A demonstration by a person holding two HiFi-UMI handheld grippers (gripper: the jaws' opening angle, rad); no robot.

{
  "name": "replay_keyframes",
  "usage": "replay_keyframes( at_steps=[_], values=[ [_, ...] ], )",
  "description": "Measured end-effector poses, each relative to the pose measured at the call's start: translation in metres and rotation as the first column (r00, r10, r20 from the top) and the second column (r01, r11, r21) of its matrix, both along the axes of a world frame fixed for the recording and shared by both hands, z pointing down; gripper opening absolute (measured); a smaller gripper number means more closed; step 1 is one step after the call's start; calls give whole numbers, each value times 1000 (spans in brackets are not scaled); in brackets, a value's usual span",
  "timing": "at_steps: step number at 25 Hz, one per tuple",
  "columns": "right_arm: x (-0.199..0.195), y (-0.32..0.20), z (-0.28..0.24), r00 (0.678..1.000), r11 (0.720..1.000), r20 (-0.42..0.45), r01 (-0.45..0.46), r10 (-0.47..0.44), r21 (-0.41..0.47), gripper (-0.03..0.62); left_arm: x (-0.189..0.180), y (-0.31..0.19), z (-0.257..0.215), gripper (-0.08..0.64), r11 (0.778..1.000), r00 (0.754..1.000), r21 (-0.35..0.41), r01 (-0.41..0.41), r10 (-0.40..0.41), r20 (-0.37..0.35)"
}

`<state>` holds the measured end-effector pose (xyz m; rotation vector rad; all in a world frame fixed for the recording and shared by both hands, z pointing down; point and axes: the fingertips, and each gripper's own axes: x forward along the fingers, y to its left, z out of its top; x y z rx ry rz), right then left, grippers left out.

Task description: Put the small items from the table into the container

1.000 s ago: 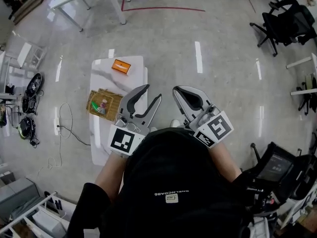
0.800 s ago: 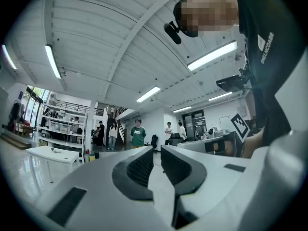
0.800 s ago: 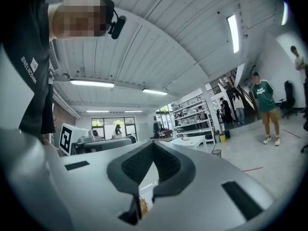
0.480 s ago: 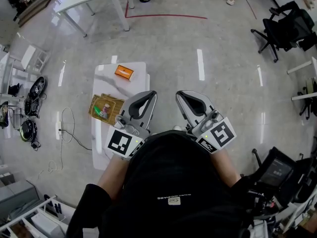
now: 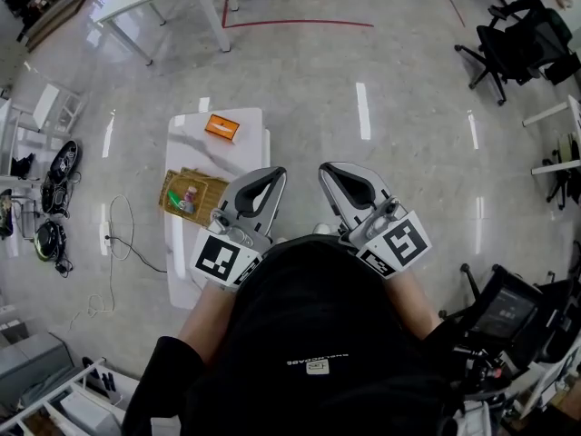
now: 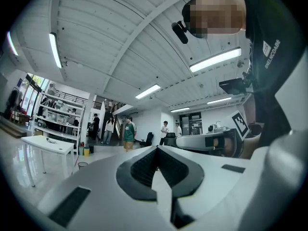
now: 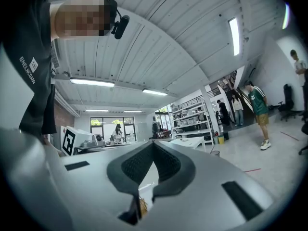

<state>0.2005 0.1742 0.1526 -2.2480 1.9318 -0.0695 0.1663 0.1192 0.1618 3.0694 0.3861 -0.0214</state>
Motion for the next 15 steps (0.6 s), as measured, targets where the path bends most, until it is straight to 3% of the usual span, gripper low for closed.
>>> replay_keyframes(
  at_steps=[9, 15],
  values=[
    [-1, -1, 3, 1000, 1000, 13, -5, 5, -3, 9, 1, 10, 5, 3, 999, 998, -13, -46, 47, 33],
    [3, -2, 7, 1000, 1000, 18, -6, 6, -9, 9, 7, 4, 10, 3, 999, 998, -41, -32, 34, 51]
  ],
)
